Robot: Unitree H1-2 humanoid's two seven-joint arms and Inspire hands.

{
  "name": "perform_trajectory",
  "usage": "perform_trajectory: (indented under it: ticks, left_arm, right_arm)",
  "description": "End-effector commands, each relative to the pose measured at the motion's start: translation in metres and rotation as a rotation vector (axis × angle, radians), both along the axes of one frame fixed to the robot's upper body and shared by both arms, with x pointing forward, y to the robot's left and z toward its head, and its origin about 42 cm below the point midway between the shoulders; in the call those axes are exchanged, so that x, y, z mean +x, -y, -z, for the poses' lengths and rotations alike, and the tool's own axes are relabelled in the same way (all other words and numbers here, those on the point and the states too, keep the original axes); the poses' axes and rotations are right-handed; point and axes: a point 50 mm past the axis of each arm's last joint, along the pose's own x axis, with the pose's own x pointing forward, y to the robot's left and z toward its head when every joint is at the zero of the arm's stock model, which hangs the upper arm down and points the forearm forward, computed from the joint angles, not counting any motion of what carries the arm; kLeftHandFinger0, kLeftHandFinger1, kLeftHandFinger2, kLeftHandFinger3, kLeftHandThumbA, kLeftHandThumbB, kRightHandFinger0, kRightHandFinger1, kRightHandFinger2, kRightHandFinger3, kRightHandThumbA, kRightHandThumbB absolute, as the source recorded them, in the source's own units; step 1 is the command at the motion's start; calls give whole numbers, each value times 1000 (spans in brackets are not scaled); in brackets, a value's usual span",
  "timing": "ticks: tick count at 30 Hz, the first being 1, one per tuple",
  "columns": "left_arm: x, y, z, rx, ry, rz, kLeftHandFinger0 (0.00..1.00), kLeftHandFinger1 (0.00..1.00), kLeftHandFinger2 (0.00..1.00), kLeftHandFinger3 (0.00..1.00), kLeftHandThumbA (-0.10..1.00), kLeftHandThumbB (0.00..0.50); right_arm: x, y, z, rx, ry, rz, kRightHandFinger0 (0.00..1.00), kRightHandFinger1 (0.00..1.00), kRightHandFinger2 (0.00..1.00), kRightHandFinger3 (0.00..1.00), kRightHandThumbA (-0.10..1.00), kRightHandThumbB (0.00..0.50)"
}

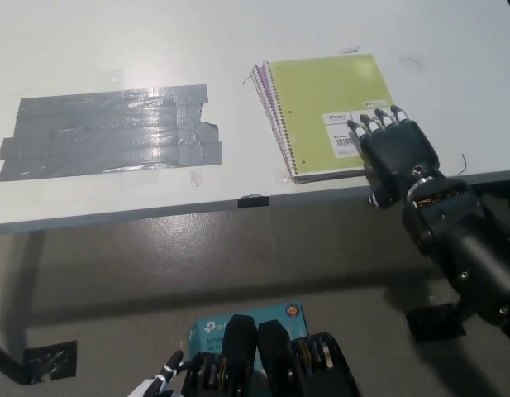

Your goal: The robot uses its right hand to align two notebooks stacked together until they are fully overlapped

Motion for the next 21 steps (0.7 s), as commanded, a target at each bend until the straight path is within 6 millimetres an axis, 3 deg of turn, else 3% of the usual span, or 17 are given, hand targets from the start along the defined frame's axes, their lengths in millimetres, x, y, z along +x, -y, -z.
perform_trajectory:
  ticks: [1,2,4,5,6,7,8,10,11,12,13,16,19,21]
  left_arm:
    - [-8,-9,0,-5,4,-2,231,274,311,907,1000,500]
    - [-10,-10,2,0,7,-3,251,281,305,897,1000,500]
    - [-12,-11,3,-1,4,-2,259,288,313,899,1000,500]
    - [-14,-12,5,-2,0,-2,260,286,307,900,1000,500]
    - [-15,-12,5,-2,-1,-3,260,283,305,899,1000,500]
    - [-16,-14,7,15,3,0,274,287,301,896,1000,500]
    - [-17,-15,7,18,2,1,282,284,283,901,1000,500]
    - [-20,-18,9,17,-3,1,298,280,285,906,1000,500]
    - [-22,-18,9,10,-11,-5,252,264,283,911,1000,500]
    - [-22,-19,9,9,-12,-7,247,263,282,911,1000,500]
    - [-24,-20,9,6,-16,0,237,247,274,926,1000,500]
    - [-26,-21,9,7,-10,10,237,247,279,931,1000,500]
    - [-27,-21,10,0,-16,9,201,213,263,928,1000,500]
    - [-28,-22,10,-1,-18,8,196,210,263,925,1000,500]
  right_arm:
    - [-1,11,-100,151,-289,106,1000,1000,1000,1000,1000,500]
    - [-3,18,-121,196,-261,92,1000,1000,1000,1000,1000,500]
    - [-4,21,-127,209,-247,89,1000,1000,1000,1000,1000,500]
    - [-9,27,-142,225,-200,77,1000,1000,1000,1000,1000,500]
    - [-11,29,-146,227,-191,74,1000,1000,1000,1000,1000,500]
    - [-21,44,-176,271,-83,44,1000,1000,1000,1000,1000,500]
    - [-28,50,-186,290,-49,28,1000,1000,1000,1000,1000,500]
    - [-49,69,-214,341,26,0,1000,1000,1000,1000,1000,500]
    - [-73,93,-235,398,99,-24,1000,1000,1000,1000,1000,500]
    - [-76,94,-237,404,105,-28,1000,1000,1000,1000,1000,500]
    - [-106,117,-248,422,165,-30,1000,1000,1000,1000,1000,500]
    - [-143,144,-250,452,257,-27,1000,1000,1000,1000,1000,500]
    - [-204,183,-234,481,359,27,1000,1000,1000,1000,1000,500]
    - [-216,188,-230,481,371,38,1000,1000,1000,1000,1000,500]
